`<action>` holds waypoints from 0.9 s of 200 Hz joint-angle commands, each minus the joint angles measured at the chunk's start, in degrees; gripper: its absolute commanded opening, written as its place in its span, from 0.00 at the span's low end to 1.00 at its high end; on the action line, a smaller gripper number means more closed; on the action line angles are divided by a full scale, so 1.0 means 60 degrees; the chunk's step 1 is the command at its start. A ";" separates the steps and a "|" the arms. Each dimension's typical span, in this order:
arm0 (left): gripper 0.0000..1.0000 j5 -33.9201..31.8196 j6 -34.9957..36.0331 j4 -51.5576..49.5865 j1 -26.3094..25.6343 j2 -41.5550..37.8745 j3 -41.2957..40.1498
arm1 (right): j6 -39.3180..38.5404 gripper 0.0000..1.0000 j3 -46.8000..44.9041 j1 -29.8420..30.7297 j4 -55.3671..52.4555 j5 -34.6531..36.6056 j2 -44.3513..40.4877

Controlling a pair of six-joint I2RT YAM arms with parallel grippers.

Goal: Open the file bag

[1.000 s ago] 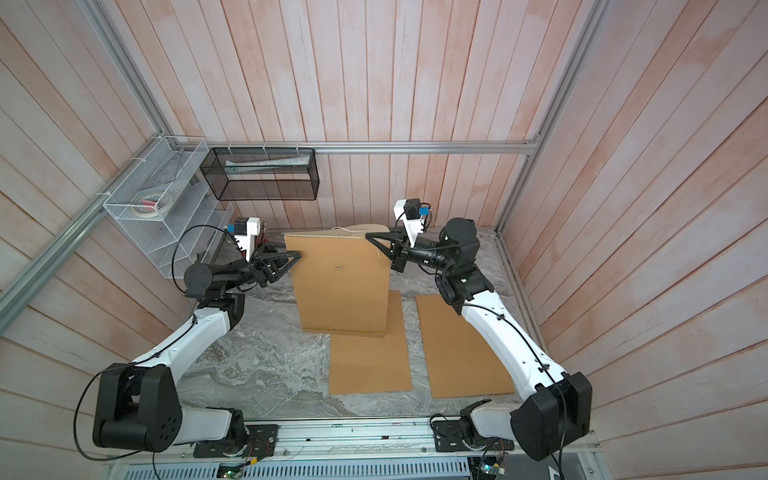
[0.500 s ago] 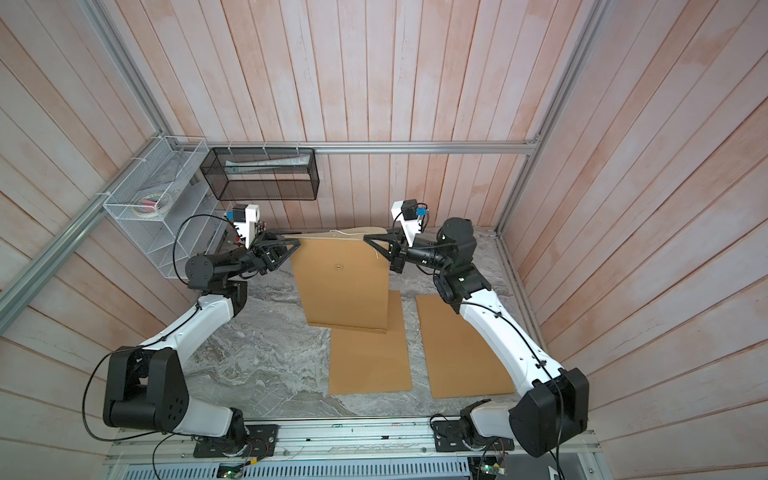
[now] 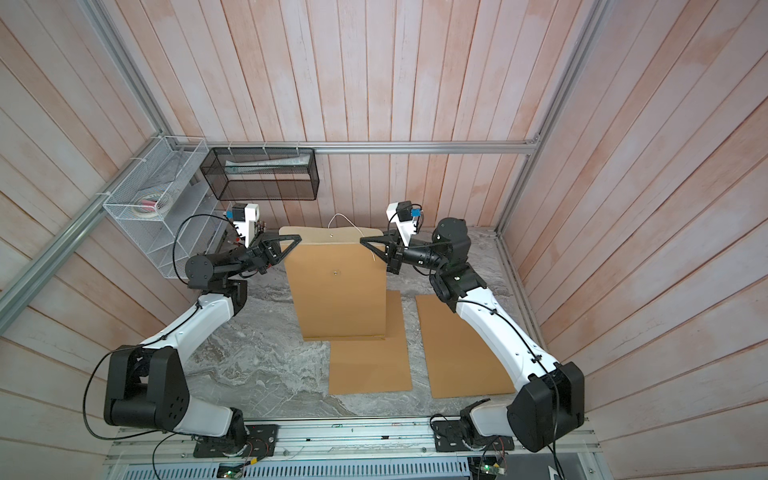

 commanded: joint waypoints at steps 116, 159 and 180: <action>0.00 -0.0869 -0.0427 0.0441 0.0488 -0.0293 0.0037 | -0.0119 0.47 -0.1286 0.0009 0.0384 -0.0587 -0.0282; 0.00 -0.1001 -0.0438 0.0397 0.0590 -0.0298 0.0010 | 0.0076 0.34 -0.1741 0.0016 0.0622 -0.0733 -0.0177; 0.00 -0.1030 -0.0454 0.0397 0.0599 -0.0280 0.0010 | 0.0183 0.18 -0.1881 0.0036 0.0735 -0.0743 -0.0137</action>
